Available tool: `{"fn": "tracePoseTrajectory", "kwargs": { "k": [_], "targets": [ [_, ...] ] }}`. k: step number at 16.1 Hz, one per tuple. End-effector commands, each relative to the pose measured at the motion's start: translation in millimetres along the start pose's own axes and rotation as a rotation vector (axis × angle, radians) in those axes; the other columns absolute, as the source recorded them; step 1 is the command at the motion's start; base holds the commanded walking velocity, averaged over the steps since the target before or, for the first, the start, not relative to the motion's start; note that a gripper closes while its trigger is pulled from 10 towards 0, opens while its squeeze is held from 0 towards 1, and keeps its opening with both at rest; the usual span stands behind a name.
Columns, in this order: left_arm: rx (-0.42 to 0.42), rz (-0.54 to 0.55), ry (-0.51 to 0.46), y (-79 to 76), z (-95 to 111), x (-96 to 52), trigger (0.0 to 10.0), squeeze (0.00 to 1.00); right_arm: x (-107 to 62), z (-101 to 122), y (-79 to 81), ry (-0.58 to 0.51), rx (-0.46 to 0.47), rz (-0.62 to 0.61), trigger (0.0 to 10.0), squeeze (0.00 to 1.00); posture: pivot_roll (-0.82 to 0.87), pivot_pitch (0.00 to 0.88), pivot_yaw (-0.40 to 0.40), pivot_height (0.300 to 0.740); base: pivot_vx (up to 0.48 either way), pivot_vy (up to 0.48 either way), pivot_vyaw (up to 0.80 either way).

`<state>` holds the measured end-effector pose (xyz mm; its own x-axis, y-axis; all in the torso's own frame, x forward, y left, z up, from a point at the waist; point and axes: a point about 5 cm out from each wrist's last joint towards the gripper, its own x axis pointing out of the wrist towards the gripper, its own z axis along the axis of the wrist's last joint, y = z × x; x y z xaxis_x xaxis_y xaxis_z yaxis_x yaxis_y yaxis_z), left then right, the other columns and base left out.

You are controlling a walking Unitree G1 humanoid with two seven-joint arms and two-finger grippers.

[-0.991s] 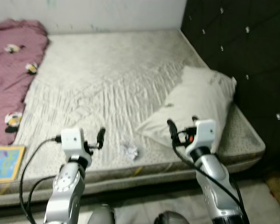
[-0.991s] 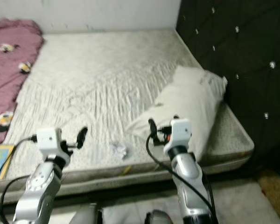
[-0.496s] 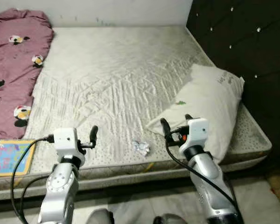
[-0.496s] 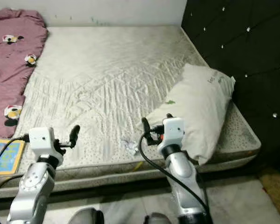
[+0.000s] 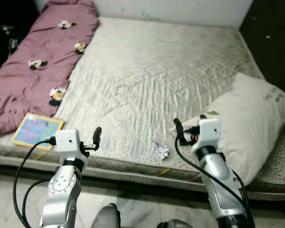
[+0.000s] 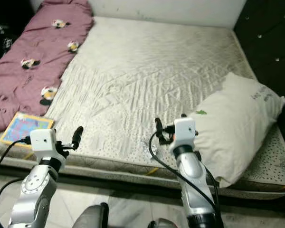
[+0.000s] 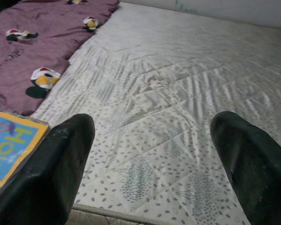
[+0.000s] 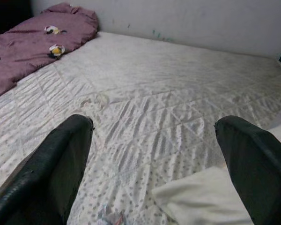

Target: Clean up the room

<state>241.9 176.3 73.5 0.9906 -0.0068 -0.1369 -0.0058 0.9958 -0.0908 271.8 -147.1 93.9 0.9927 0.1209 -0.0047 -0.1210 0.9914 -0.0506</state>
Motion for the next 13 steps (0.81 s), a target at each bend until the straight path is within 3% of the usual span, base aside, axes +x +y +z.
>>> {"fn": "tracePoseTrajectory", "kwargs": {
  "k": [1, 6, 9, 13],
  "targets": [
    [-0.002, -0.021, 0.009, -1.3, -1.4, 0.1, 10.0, 0.0, -1.1, -1.0, -5.7, -0.001, 0.013, -0.029, 10.0, 0.0, 0.04, 0.065, -0.041, 0.74, 0.0, 0.0, 0.0],
    [0.008, 0.02, -0.003, 5.9, -0.4, -0.7, 10.0, 0.0, -5.9, -9.0, -9.8, 0.038, 0.068, -0.056, 10.0, 0.0, 0.04, 0.059, -0.042, 0.74, 0.0, 0.0, 0.0],
    [0.013, 0.023, 0.003, 6.0, -2.5, -2.7, 10.0, 0.0, -5.1, -10.4, -11.7, 0.044, 0.058, -0.07, 10.0, 0.0, 0.05, 0.064, -0.042, 0.74, 0.0, 0.0, -0.8],
    [0.079, -0.004, 0.013, 12.5, -4.0, -5.5, 10.0, 0.0, 0.9, -3.3, -11.6, 0.007, -0.007, -0.049, 10.0, 0.0, 0.04, 0.065, -0.036, 0.74, 0.0, 0.0, 0.0]
  ]
}}
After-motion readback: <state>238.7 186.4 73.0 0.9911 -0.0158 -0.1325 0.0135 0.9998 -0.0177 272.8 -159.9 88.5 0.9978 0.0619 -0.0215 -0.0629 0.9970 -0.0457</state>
